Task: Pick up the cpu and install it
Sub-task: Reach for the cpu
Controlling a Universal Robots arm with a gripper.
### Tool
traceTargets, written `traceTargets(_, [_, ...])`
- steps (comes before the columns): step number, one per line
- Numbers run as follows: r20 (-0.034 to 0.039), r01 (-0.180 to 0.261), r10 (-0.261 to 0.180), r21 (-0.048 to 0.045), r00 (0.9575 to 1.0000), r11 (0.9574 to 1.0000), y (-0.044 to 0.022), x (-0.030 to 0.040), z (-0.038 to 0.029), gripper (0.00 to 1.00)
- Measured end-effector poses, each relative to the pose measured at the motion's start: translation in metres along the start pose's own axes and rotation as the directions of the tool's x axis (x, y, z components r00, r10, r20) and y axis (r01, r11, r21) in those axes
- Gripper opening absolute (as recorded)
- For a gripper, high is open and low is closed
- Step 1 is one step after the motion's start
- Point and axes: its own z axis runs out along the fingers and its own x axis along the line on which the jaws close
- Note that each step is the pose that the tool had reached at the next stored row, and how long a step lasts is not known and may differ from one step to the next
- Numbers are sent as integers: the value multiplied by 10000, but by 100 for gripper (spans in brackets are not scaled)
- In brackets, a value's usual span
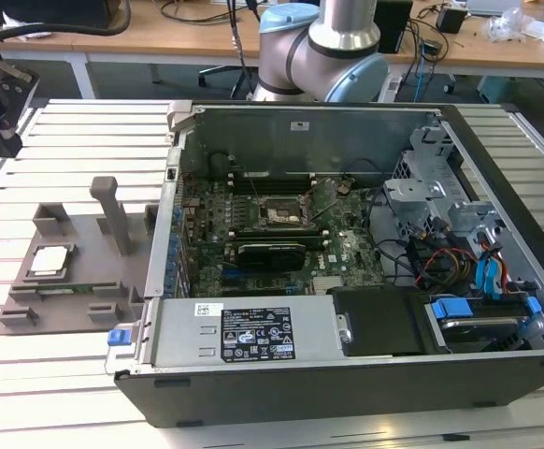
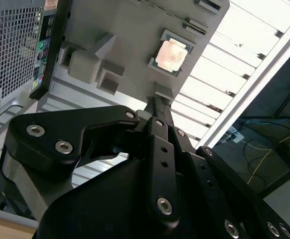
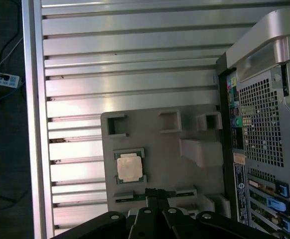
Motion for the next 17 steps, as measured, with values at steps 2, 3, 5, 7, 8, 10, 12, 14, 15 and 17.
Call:
traceTargets(2, [0, 0, 0, 0, 10000, 10000, -3, 39, 0, 11])
traceTargets(3, [1, 2, -2, 0, 10000, 10000, -3, 39, 0, 11])
traceTargets(5, [1, 2, -2, 0, 10000, 10000, -3, 41, 0, 11])
traceTargets(7, [0, 1, -1, 0, 10000, 10000, -3, 42, 0, 11])
traceTargets(8, [0, 1, -1, 0, 10000, 10000, -4, 48, -1, 11])
traceTargets(10, [0, 1, -1, 0, 10000, 10000, -4, 54, -1, 11])
traceTargets(12, [0, 1, -1, 0, 10000, 10000, -4, 55, -1, 11])
traceTargets(14, [0, 1, -1, 0, 10000, 10000, -4, 57, -1, 11])
traceTargets(15, [1, 0, 0, 0, 10000, 10000, -4, 59, -1, 11])
traceTargets(17, [0, 1, -1, 0, 10000, 10000, -5, 59, -1, 11])
